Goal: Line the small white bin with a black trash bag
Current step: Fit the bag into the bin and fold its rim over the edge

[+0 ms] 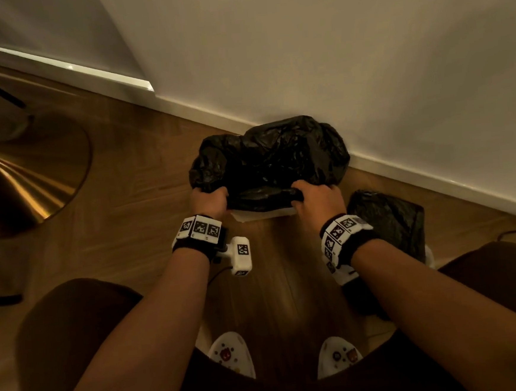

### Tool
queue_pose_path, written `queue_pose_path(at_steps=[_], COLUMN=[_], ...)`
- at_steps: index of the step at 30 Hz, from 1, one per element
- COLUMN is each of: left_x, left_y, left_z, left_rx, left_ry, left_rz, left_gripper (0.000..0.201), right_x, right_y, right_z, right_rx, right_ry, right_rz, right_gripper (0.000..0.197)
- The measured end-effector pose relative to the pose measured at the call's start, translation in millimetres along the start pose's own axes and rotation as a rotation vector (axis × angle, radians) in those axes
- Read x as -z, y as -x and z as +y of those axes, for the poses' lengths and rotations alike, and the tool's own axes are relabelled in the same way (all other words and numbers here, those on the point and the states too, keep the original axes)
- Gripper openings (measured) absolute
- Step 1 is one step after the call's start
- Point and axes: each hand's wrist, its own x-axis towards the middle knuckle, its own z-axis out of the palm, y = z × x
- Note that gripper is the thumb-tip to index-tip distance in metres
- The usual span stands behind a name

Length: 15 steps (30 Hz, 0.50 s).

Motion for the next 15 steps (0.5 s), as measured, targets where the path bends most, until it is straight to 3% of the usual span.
queue_pose_path(at_steps=[3, 7, 9, 15], left_x=[7, 23, 31, 41], left_y=[-3, -31, -36, 2], left_z=[4, -4, 2, 44], left_rx=[-0.024, -0.040, -0.073, -0.145], left_ry=[-0.136, -0.221, -0.278, -0.512], left_rz=[-0.006, -0.055, -0.083, -0.160], left_gripper=[0.036, 0.069, 0.073, 0.045], right_x=[12, 24, 37, 86], right_y=[-9, -14, -18, -43], right_z=[0, -3, -7, -18], right_rx=[0.034, 0.074, 0.064, -0.013], right_ry=[0.009, -0.046, -0.080, -0.131], right_rz=[-0.011, -0.050, -0.085, -0.516], right_gripper=[0.022, 0.023, 0.022, 0.022])
